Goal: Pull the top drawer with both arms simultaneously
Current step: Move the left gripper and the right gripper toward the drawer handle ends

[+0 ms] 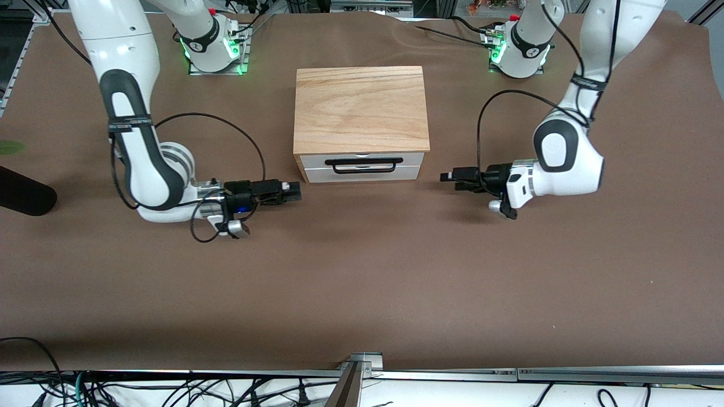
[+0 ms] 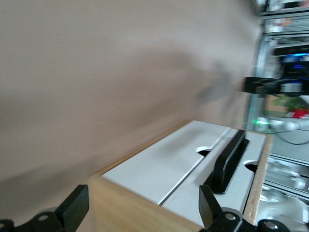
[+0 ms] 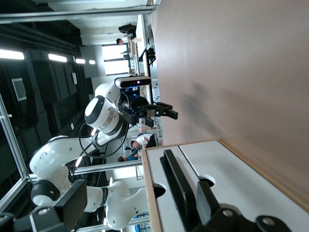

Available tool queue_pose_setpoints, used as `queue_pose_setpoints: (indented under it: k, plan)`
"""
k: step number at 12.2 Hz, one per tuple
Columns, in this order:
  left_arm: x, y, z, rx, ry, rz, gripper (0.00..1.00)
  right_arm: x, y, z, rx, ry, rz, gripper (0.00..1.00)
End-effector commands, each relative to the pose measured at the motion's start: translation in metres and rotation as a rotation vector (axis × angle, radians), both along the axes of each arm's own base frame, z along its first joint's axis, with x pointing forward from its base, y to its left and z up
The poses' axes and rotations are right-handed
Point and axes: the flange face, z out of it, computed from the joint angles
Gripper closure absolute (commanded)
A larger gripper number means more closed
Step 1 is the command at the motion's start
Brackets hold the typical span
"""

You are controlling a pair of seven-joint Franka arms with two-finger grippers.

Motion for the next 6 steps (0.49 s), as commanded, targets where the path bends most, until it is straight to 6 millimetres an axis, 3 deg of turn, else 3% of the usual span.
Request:
queue_pose_setpoints:
  k: [1, 4, 6]
  plan:
    - [-0.02, -0.021, -0.017, -0.145, -0.108, 0.002, 0.0, -0.012, 0.01, -0.024, 0.054, -0.066, -0.012, 0.0]
    - [-0.036, -0.039, -0.04, -0.294, -0.232, 0.013, 0.0, -0.037, 0.04, -0.038, 0.112, -0.09, -0.026, 0.0]
    - [-0.04, -0.056, -0.041, -0.358, -0.296, 0.017, 0.0, -0.049, 0.052, -0.045, 0.121, -0.129, -0.003, 0.0]
